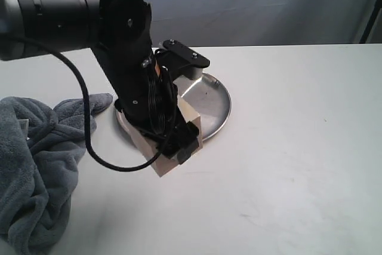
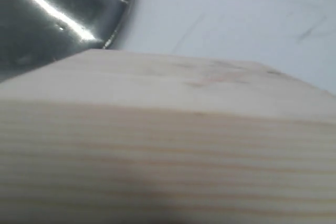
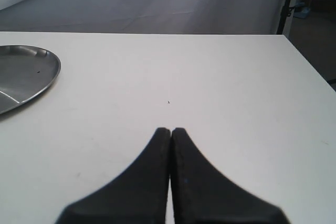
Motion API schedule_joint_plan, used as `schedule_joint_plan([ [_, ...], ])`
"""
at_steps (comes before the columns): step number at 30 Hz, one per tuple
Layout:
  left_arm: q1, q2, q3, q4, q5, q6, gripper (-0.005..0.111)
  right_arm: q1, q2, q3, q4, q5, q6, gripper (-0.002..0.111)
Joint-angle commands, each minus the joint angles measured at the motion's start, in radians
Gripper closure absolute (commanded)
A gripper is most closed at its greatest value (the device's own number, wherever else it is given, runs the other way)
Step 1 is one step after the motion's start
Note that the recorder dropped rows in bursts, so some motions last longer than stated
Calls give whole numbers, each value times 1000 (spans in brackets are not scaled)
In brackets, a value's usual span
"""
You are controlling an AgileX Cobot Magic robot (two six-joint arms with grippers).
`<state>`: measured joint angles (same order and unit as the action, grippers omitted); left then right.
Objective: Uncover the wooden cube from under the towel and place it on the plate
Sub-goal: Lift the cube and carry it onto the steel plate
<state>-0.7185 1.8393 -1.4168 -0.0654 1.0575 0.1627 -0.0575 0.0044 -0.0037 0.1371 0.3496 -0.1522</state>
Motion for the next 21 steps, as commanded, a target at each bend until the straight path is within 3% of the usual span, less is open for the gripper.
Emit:
schedule_joint_plan([
  [1, -1, 14, -107, 101, 88, -105, 106, -2, -4, 4, 7, 0, 3, 108],
  [8, -1, 129, -243, 143, 131, -110, 106, -2, -4, 4, 7, 0, 3, 108],
  [12, 11, 211, -347, 143, 131, -196, 106, -2, -4, 4, 7, 0, 3, 108],
  [21, 125, 389, -541, -25, 111, -328, 106, -2, -4, 4, 7, 0, 3, 108],
])
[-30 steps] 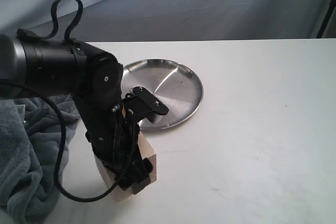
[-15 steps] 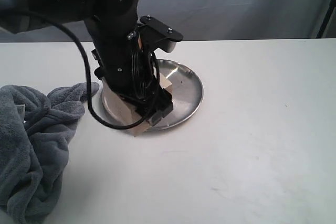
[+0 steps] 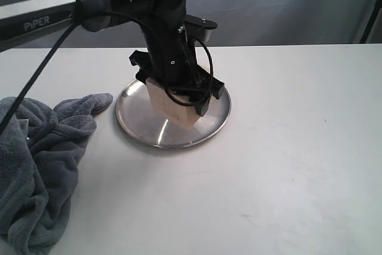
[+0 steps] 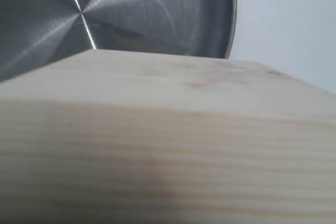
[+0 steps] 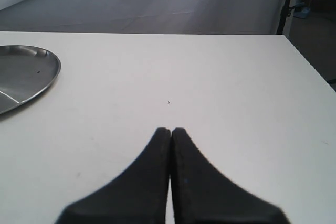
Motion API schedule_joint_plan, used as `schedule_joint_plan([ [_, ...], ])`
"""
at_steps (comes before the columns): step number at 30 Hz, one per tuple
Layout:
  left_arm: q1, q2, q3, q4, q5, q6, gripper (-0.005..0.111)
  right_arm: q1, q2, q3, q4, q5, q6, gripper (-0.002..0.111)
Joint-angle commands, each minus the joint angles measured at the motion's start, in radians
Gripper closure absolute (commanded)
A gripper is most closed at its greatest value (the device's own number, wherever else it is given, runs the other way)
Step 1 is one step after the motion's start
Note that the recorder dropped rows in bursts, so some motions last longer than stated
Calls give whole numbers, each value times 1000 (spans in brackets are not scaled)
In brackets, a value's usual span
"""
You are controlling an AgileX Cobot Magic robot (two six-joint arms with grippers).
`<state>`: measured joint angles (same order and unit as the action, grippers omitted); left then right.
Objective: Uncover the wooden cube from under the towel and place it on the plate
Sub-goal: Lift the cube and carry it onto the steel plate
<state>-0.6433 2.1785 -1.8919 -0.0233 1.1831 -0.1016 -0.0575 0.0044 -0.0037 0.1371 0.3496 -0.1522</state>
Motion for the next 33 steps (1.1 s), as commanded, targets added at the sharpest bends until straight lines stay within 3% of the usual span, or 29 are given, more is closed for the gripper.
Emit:
schedule_joint_plan([
  [1, 65, 68, -82, -69, -19, -68, 106, -2, -4, 4, 7, 0, 3, 108],
  [10, 139, 164, -132, -53, -78, -73, 106, -2, -4, 4, 7, 0, 3, 108],
  [19, 139, 221, -132, -49, -153, -79, 106, -2, -4, 4, 7, 0, 3, 108],
  [30, 139, 260, -132, -47, -129, -86, 106, -2, -4, 4, 7, 0, 3, 108],
  [33, 139, 260, -132, -45, -115, -107, 101, -2, -4, 4, 7, 0, 3, 108],
])
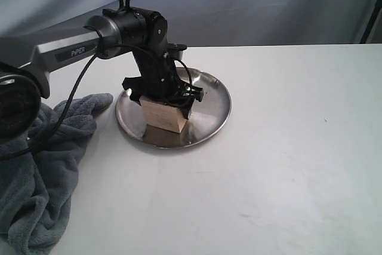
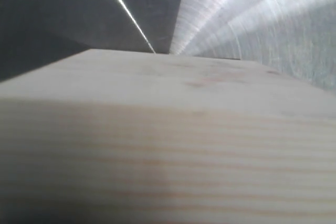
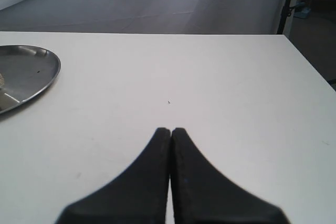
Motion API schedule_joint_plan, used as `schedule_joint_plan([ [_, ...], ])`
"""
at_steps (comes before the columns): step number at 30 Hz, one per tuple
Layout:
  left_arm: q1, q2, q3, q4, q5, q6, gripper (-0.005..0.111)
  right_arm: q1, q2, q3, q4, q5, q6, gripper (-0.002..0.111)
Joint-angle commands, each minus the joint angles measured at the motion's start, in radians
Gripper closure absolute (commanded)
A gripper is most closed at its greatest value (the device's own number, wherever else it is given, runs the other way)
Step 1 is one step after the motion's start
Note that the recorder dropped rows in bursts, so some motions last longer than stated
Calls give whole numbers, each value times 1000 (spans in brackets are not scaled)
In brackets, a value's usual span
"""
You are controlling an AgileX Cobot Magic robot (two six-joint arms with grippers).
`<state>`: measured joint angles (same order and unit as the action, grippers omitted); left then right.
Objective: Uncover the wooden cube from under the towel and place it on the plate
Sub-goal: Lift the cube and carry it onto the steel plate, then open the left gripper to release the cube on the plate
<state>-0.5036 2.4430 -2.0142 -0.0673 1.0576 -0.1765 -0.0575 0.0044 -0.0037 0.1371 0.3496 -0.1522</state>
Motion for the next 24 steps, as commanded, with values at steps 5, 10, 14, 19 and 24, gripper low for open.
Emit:
schedule_joint_plan([
  [5, 0, -4, -10, -3, 17, -32, 71, -2, -4, 4, 7, 0, 3, 108],
  [10, 0, -4, -10, -4, 15, -32, 46, -2, -4, 4, 7, 0, 3, 108],
  [14, 0, -8, -10, -4, 15, -32, 33, -2, -4, 4, 7, 0, 3, 108],
  [19, 0, -18, -15, 0, 12, -32, 23, -2, -4, 4, 7, 0, 3, 108],
  [24, 0, -41, -15, 0, 5, -32, 22, -2, -4, 4, 7, 0, 3, 108],
])
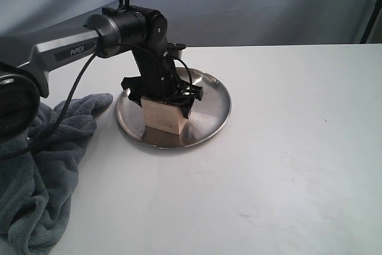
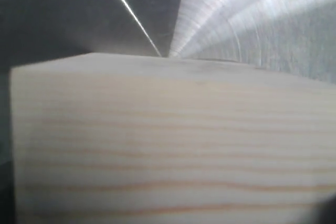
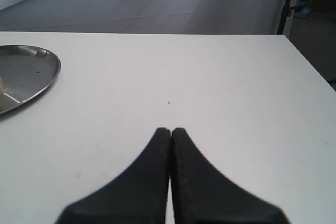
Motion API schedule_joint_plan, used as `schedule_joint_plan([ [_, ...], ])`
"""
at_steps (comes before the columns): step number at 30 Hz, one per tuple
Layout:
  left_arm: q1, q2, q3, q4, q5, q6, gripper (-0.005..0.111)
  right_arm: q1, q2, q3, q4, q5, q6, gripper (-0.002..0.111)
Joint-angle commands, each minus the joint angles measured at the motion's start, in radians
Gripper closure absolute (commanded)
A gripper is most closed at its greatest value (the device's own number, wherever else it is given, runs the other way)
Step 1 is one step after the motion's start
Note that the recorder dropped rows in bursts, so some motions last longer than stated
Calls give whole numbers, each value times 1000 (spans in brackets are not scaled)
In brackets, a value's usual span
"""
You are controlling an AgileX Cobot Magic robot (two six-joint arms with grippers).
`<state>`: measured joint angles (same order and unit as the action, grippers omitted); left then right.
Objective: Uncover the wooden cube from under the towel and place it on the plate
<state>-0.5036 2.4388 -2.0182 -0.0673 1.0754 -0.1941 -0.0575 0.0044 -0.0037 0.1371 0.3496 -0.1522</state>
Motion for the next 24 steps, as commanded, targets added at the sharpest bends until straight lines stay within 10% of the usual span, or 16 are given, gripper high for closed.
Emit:
schedule_joint_plan([
  [1, 0, -41, -11, 0, -13, -15, 22, -2, -4, 4, 7, 0, 3, 108],
  [24, 0, -225, -11, 34, -110, -8, 25, -2, -4, 4, 7, 0, 3, 108],
])
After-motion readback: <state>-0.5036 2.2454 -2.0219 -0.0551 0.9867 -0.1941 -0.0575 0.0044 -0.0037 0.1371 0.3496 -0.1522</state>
